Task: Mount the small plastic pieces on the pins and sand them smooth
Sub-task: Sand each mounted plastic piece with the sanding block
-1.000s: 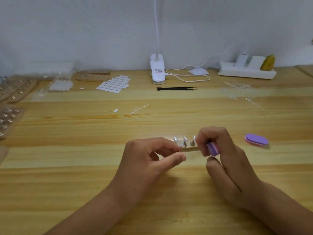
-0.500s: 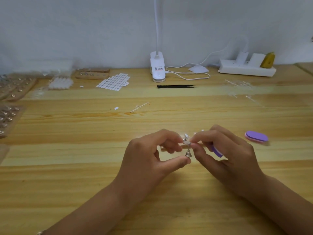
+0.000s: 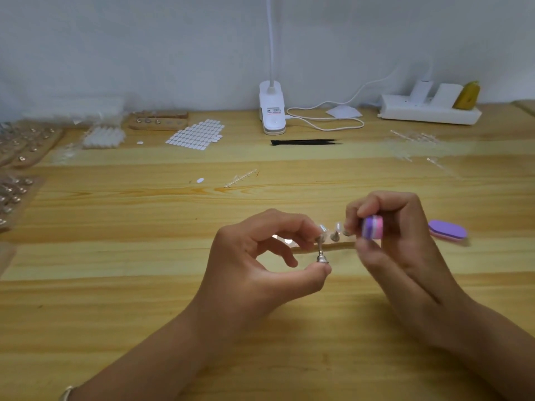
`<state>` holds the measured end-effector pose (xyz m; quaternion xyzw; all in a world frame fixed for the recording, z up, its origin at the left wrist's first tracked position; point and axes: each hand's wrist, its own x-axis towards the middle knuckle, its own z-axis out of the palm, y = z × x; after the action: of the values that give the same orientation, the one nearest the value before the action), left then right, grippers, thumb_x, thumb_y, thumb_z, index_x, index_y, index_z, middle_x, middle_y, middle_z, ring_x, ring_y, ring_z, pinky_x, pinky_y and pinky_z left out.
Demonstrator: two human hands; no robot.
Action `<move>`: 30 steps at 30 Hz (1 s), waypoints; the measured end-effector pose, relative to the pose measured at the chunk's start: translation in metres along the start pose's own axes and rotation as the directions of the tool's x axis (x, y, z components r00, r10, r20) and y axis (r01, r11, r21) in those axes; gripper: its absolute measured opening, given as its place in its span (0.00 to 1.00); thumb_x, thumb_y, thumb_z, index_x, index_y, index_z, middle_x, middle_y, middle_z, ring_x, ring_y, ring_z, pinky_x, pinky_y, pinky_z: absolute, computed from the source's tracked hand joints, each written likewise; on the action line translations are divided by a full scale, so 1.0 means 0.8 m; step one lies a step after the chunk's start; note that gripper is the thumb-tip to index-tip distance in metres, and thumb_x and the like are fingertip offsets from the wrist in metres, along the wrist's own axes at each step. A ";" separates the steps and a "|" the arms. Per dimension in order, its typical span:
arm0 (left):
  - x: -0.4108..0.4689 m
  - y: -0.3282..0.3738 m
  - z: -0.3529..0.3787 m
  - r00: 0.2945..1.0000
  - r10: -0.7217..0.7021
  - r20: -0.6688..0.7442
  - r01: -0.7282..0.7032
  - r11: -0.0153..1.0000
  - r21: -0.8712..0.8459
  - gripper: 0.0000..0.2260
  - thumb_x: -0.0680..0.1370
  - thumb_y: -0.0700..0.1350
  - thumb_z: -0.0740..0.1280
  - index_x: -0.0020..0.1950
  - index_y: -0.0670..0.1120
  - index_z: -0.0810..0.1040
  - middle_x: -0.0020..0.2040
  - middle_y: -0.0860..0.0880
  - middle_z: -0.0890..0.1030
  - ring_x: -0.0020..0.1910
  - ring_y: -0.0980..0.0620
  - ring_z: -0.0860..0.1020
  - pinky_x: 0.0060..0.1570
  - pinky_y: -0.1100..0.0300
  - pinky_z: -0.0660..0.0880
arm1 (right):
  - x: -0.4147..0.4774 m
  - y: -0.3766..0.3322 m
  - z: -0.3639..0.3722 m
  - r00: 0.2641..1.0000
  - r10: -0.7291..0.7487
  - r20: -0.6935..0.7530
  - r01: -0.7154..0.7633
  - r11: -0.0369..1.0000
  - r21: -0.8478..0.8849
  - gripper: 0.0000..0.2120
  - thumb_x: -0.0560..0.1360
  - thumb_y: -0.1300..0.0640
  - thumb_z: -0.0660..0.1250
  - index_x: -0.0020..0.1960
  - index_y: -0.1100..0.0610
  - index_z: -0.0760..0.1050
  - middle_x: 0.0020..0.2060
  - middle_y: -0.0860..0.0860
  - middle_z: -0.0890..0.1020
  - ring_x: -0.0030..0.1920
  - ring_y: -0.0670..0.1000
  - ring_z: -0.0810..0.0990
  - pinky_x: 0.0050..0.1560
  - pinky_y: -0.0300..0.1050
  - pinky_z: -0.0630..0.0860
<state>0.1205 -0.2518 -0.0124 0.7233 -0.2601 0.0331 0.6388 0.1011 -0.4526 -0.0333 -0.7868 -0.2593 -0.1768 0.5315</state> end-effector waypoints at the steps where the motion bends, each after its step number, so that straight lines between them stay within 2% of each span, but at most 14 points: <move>1: 0.001 0.000 0.000 1.000 0.011 0.007 -0.011 1.000 0.009 0.12 0.66 0.37 0.78 0.46 0.46 0.84 0.43 0.51 0.84 0.43 0.49 0.82 0.39 0.58 0.78 | 0.001 -0.002 -0.001 0.999 -0.036 -0.002 0.036 0.996 -0.077 0.11 0.80 0.55 0.61 0.61 0.46 0.69 0.55 0.44 0.75 0.56 0.50 0.76 0.57 0.38 0.72; 3: 0.001 0.001 0.000 0.999 0.031 0.014 -0.031 0.999 0.035 0.12 0.66 0.38 0.78 0.48 0.45 0.84 0.44 0.52 0.84 0.45 0.49 0.82 0.39 0.58 0.79 | 0.004 -0.006 -0.005 0.991 -0.125 -0.042 0.112 0.967 -0.231 0.12 0.79 0.55 0.66 0.62 0.49 0.75 0.60 0.47 0.74 0.62 0.48 0.76 0.60 0.35 0.71; 4: 0.002 0.001 0.000 0.999 0.033 0.010 -0.034 0.998 0.045 0.12 0.66 0.38 0.78 0.48 0.45 0.84 0.45 0.52 0.84 0.46 0.49 0.82 0.39 0.58 0.79 | 0.007 -0.008 -0.005 0.986 -0.148 -0.071 0.124 0.955 -0.268 0.13 0.77 0.57 0.68 0.61 0.50 0.76 0.59 0.49 0.74 0.62 0.45 0.76 0.59 0.33 0.71; 6: 0.002 0.000 0.001 1.000 0.026 -0.001 -0.026 0.998 0.057 0.12 0.66 0.38 0.78 0.48 0.46 0.84 0.45 0.53 0.84 0.46 0.49 0.82 0.39 0.58 0.79 | 0.010 -0.012 -0.004 0.979 -0.174 -0.109 0.133 0.941 -0.310 0.15 0.74 0.59 0.70 0.61 0.54 0.76 0.55 0.50 0.77 0.55 0.39 0.77 0.52 0.27 0.70; 8: 0.001 -0.001 0.002 1.000 0.018 -0.006 -0.017 0.998 0.059 0.12 0.67 0.38 0.77 0.48 0.46 0.84 0.44 0.52 0.84 0.45 0.50 0.82 0.39 0.58 0.79 | 0.009 -0.014 0.000 0.973 -0.192 -0.129 0.142 0.936 -0.322 0.16 0.74 0.60 0.72 0.61 0.57 0.76 0.53 0.49 0.80 0.51 0.39 0.80 0.49 0.25 0.70; 10: 0.001 -0.002 0.002 1.000 0.011 -0.002 -0.011 0.999 0.037 0.12 0.67 0.39 0.78 0.48 0.47 0.84 0.44 0.51 0.84 0.45 0.49 0.82 0.39 0.58 0.78 | 0.008 -0.014 0.004 0.966 -0.217 -0.142 0.163 0.935 -0.316 0.15 0.74 0.60 0.72 0.60 0.56 0.76 0.53 0.49 0.82 0.51 0.42 0.82 0.50 0.27 0.72; 15: 0.002 -0.003 -0.001 1.000 -0.004 0.015 0.004 0.999 -0.050 0.10 0.67 0.41 0.77 0.47 0.47 0.84 0.44 0.49 0.84 0.44 0.48 0.81 0.40 0.58 0.77 | 0.008 -0.006 -0.001 0.961 -0.235 -0.149 0.174 0.925 -0.338 0.11 0.74 0.62 0.73 0.56 0.57 0.78 0.52 0.50 0.82 0.53 0.44 0.82 0.52 0.35 0.77; 17: 0.003 -0.004 -0.001 1.000 -0.012 0.014 0.012 0.999 -0.043 0.10 0.67 0.40 0.78 0.47 0.47 0.84 0.44 0.49 0.84 0.44 0.48 0.81 0.40 0.58 0.77 | 0.009 -0.006 -0.002 0.951 -0.239 -0.196 0.162 0.926 -0.341 0.13 0.73 0.64 0.75 0.56 0.58 0.78 0.51 0.51 0.83 0.51 0.42 0.82 0.51 0.32 0.76; 19: 0.004 -0.004 -0.001 1.000 -0.004 0.011 0.004 1.000 -0.007 0.11 0.67 0.40 0.78 0.46 0.48 0.84 0.43 0.50 0.84 0.43 0.49 0.81 0.40 0.58 0.77 | 0.009 -0.009 0.001 0.929 -0.302 -0.212 0.215 0.909 -0.357 0.13 0.73 0.65 0.75 0.56 0.60 0.78 0.51 0.52 0.82 0.51 0.37 0.80 0.50 0.27 0.72; 20: 0.003 -0.004 -0.002 1.000 0.013 0.012 -0.014 1.000 0.016 0.11 0.67 0.40 0.78 0.47 0.48 0.84 0.43 0.51 0.84 0.43 0.49 0.81 0.39 0.59 0.77 | 0.008 -0.011 0.004 0.922 -0.339 -0.189 0.254 0.895 -0.366 0.13 0.74 0.65 0.74 0.57 0.60 0.77 0.52 0.53 0.82 0.52 0.38 0.80 0.52 0.27 0.73; 23: 0.002 -0.001 -0.001 0.998 0.058 0.019 -0.059 0.996 0.067 0.10 0.67 0.43 0.77 0.47 0.48 0.84 0.42 0.52 0.83 0.43 0.50 0.81 0.39 0.59 0.76 | 0.004 -0.006 0.005 0.930 -0.351 -0.107 0.285 0.874 -0.392 0.12 0.75 0.63 0.72 0.58 0.61 0.78 0.52 0.54 0.83 0.54 0.47 0.83 0.56 0.36 0.77; 26: 0.003 0.000 -0.002 0.999 0.048 0.000 -0.048 0.994 0.096 0.10 0.66 0.42 0.78 0.45 0.48 0.84 0.41 0.52 0.83 0.42 0.50 0.81 0.38 0.59 0.76 | 0.006 -0.003 0.000 0.942 -0.309 -0.129 0.236 0.887 -0.398 0.12 0.76 0.64 0.71 0.58 0.63 0.79 0.52 0.54 0.83 0.54 0.48 0.83 0.57 0.38 0.78; 28: 0.004 0.000 -0.002 0.999 0.047 -0.008 -0.045 0.991 0.126 0.10 0.65 0.40 0.78 0.45 0.48 0.84 0.41 0.53 0.83 0.42 0.51 0.81 0.37 0.60 0.76 | 0.006 -0.006 0.001 0.931 -0.341 -0.133 0.265 0.878 -0.399 0.12 0.76 0.65 0.71 0.59 0.63 0.78 0.53 0.55 0.83 0.55 0.48 0.83 0.57 0.40 0.78; 30: 0.003 0.001 -0.002 0.997 0.073 0.005 -0.073 0.985 0.153 0.11 0.65 0.39 0.77 0.46 0.48 0.85 0.41 0.53 0.84 0.42 0.51 0.81 0.37 0.60 0.76 | 0.003 -0.007 0.004 0.923 -0.380 -0.068 0.320 0.851 -0.418 0.12 0.77 0.67 0.71 0.60 0.65 0.78 0.53 0.57 0.82 0.55 0.52 0.83 0.55 0.43 0.78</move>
<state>0.1227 -0.2510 -0.0108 0.7603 -0.2829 0.0765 0.5796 0.0997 -0.4476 -0.0288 -0.8024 -0.3167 -0.3776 0.3365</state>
